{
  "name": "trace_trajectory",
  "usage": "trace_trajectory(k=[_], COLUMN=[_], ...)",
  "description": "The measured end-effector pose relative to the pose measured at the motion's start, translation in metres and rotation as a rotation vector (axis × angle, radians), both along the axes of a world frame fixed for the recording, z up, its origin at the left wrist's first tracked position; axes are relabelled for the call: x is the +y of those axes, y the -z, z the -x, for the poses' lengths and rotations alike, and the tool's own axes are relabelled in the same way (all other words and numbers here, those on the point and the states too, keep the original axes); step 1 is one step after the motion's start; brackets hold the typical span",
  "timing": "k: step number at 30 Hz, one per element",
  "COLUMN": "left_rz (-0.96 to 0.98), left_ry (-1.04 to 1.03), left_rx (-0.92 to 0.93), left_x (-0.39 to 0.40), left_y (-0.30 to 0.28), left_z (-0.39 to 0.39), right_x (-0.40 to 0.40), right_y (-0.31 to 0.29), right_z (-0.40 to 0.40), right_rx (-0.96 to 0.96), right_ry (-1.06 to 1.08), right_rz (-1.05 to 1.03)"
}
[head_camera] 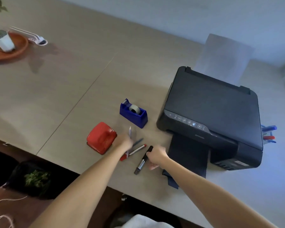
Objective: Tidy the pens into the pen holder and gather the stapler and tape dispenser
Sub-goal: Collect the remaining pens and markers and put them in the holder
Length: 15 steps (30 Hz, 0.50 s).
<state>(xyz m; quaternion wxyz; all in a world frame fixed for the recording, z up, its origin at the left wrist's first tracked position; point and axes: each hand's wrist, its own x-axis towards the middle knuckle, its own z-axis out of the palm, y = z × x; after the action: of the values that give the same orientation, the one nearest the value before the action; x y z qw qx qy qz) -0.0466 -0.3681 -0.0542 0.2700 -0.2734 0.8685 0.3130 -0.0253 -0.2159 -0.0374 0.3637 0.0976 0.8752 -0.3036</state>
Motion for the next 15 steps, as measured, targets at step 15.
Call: trace_trajectory(k=[15], left_rz=[0.176], left_ry=[0.566], left_rx=[0.197], left_x=[-0.014], left_y=[0.02], left_z=[-0.01], right_x=[-0.014], right_y=[0.034], right_z=[0.005], right_rx=[-0.026], right_ry=[0.215], right_rz=[-0.122])
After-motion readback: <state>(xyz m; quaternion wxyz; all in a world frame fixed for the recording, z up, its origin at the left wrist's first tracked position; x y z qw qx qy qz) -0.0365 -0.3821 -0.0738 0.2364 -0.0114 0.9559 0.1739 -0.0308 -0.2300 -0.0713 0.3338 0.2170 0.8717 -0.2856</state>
